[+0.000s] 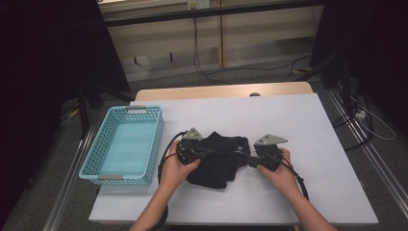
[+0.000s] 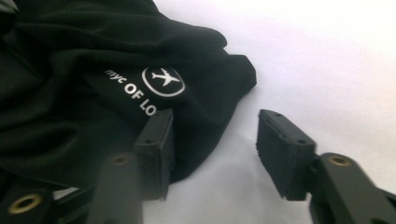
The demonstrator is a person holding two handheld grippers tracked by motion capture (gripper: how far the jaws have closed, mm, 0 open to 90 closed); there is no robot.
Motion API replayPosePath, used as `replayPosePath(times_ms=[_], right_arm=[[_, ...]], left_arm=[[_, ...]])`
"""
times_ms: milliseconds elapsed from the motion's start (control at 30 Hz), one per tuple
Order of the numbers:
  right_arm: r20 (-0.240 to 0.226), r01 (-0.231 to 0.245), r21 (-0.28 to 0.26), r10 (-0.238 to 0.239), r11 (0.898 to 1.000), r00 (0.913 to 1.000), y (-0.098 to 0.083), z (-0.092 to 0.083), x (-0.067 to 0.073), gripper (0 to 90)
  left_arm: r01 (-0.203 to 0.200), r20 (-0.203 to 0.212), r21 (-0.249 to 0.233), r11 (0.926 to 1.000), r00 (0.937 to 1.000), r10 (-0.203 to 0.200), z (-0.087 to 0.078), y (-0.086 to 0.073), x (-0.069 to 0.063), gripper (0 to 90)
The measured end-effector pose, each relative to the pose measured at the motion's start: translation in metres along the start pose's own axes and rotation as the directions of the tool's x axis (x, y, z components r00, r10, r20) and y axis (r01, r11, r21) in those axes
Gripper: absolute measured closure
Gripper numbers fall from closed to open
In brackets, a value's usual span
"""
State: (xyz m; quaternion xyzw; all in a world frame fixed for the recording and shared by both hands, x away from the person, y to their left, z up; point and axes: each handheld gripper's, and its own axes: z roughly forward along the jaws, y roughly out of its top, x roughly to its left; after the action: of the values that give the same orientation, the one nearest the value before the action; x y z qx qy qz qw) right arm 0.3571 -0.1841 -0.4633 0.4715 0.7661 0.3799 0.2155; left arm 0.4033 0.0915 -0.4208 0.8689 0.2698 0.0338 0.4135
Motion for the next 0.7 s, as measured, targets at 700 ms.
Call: replayPosePath(times_ms=[700], right_arm=[[-0.008, -0.057, -0.013, 0.057, 0.998, 0.9984, -0.003, -0.019, -0.03, 90.0]], left_arm=[[0.034, -0.01, -0.021, 0.9992, 0.9994, -0.034, -0.02, -0.006, 0.006, 90.0]])
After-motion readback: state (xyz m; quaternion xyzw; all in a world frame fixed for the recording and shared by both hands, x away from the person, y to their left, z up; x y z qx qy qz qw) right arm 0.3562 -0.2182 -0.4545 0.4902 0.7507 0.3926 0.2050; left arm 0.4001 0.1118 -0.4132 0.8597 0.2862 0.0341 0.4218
